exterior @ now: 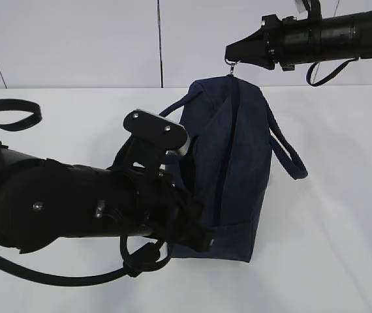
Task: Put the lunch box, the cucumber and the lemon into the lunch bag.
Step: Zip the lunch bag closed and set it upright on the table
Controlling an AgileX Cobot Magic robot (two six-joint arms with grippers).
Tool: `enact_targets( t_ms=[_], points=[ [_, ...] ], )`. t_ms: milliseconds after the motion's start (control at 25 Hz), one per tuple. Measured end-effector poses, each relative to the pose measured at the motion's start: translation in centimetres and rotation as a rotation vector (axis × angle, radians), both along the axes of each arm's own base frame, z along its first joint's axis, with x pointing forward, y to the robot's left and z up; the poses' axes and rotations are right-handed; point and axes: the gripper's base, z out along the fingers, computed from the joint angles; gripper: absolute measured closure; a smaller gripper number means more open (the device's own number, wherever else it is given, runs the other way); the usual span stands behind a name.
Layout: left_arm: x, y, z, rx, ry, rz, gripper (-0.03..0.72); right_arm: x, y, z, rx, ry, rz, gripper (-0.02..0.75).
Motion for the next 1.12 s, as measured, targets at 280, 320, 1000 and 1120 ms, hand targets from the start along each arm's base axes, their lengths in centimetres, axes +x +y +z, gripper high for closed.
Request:
enact_targets(
  t_ms=[280, 320, 1000, 1120],
  points=[
    [-0.1, 0.1, -0.2, 0.010, 0.007, -0.005, 0.688, -0.2, 0.1, 0.1, 0.014, 0.013, 0.021, 0.731],
    [-0.1, 0.1, -0.2, 0.010, 0.007, -0.005, 0.679, -0.2, 0.1, 0.0, 0.016, 0.015, 0.023, 0.731],
    [-2.0, 2.1, 5.7, -0.104, 0.033, -0.011, 0.302, -0.4, 0.2, 0.3, 0.027, 0.017, 0.047, 0.731],
    [-1.6, 3.4, 7.1, -0.153, 0.099, 0.051, 0.302, -0.4, 0.2, 0.3, 0.028, 0.017, 0.049, 0.731]
  ],
)
